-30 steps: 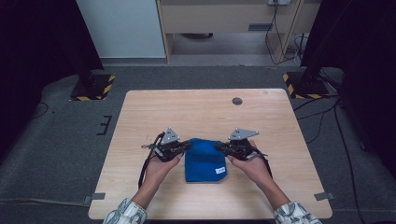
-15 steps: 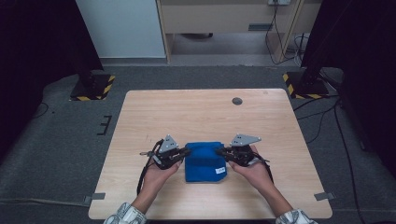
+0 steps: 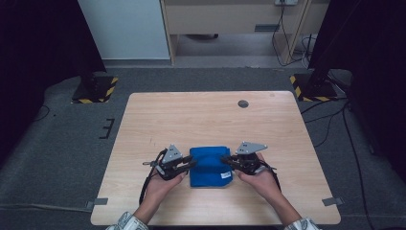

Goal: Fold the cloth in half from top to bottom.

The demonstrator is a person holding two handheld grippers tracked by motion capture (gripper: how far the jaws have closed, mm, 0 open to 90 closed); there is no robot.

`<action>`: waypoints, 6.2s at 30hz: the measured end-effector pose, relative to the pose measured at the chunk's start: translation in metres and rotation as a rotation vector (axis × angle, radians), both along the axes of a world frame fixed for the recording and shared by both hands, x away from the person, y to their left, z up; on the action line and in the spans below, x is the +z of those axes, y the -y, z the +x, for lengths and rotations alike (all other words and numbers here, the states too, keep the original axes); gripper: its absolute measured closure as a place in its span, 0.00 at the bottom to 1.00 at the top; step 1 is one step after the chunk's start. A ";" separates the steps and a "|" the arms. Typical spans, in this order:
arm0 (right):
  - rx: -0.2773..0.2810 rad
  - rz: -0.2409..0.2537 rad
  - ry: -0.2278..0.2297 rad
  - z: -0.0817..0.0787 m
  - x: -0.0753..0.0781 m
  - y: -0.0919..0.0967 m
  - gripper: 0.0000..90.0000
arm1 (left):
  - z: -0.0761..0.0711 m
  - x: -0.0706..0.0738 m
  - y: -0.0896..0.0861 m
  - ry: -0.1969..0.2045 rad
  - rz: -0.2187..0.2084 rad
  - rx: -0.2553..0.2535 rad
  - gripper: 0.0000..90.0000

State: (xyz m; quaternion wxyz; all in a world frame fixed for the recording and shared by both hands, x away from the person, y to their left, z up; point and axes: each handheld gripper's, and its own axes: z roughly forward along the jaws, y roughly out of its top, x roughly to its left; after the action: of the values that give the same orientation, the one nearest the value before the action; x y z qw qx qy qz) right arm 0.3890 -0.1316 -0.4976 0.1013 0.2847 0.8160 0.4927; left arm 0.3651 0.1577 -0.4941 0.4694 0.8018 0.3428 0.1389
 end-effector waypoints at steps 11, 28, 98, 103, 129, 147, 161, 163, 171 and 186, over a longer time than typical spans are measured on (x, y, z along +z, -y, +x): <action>0.021 0.004 -0.010 -0.003 -0.004 -0.002 0.94 | 0.005 0.006 -0.014 0.039 -0.074 0.078 0.32; 0.036 -0.043 -0.031 -0.020 -0.011 0.007 0.80 | 0.017 -0.006 -0.035 0.024 -0.062 0.188 0.25; -0.226 0.006 0.008 -0.001 0.009 0.036 0.11 | 0.018 -0.002 -0.035 0.040 -0.011 0.174 0.11; -0.248 -0.001 0.006 0.001 0.010 0.040 0.10 | 0.020 0.000 -0.039 0.044 0.009 0.160 0.09; -0.346 -0.025 0.008 0.003 0.010 0.081 0.10 | 0.014 -0.003 -0.083 -0.006 0.035 0.208 0.08; -0.430 -0.071 -0.047 -0.006 -0.005 0.139 0.09 | 0.013 -0.006 -0.121 -0.048 0.089 0.250 0.09; -0.517 -0.114 -0.112 0.033 -0.022 0.149 0.10 | 0.049 -0.013 -0.131 -0.109 0.129 0.292 0.09; -0.529 -0.116 -0.119 0.040 -0.023 0.149 0.10 | 0.057 -0.015 -0.130 -0.127 0.106 0.288 0.09; -0.588 -0.135 -0.183 0.069 -0.034 0.148 0.11 | 0.081 -0.022 -0.122 -0.146 0.146 0.312 0.09; -0.599 -0.228 -0.135 0.073 -0.042 0.137 0.08 | 0.087 -0.040 -0.108 -0.150 0.199 0.295 0.07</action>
State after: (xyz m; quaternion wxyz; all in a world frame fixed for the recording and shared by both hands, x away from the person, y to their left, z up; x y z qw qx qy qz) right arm 0.4616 -0.2688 -0.5393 0.2187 0.5308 0.7508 0.3266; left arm 0.4521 0.2657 -0.5344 0.3355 0.7933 0.4754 0.1794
